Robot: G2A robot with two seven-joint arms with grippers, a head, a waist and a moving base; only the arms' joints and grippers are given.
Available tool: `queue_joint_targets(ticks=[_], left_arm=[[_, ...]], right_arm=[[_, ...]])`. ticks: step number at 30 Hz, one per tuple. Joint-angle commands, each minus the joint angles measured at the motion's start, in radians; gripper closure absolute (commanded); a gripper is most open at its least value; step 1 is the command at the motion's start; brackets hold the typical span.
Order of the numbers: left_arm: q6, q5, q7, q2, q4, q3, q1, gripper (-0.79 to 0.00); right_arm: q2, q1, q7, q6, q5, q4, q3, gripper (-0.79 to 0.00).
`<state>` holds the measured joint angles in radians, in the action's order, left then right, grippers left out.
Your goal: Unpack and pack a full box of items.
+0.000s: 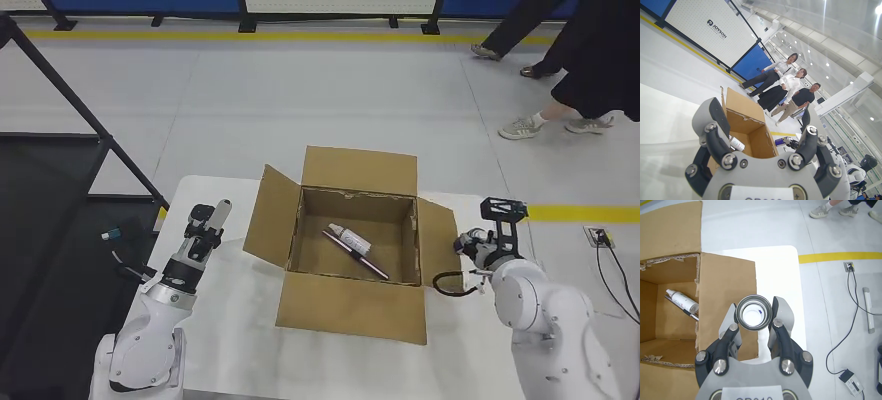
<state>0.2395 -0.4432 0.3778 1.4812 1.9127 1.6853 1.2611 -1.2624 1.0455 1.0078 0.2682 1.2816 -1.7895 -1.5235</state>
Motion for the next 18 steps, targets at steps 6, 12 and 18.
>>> queue_joint_targets(ticks=[6, 12, 18], left_arm=[[0.000, 0.000, 0.000, 0.000, 0.000, 0.000, 0.000, -0.785], [0.000, 0.000, 0.000, 0.000, 0.000, 0.000, 0.000, -0.785], [0.000, 0.000, 0.000, 0.000, 0.000, 0.000, 0.000, -0.785]], right_arm=[[0.002, -0.024, -0.053, 0.007, 0.014, 0.113, -0.019, 0.000], [0.005, -0.054, -0.094, 0.016, 0.098, 0.228, -0.014, 0.000], [0.006, -0.077, -0.130, -0.032, 0.051, 0.326, -0.030, 0.000]])
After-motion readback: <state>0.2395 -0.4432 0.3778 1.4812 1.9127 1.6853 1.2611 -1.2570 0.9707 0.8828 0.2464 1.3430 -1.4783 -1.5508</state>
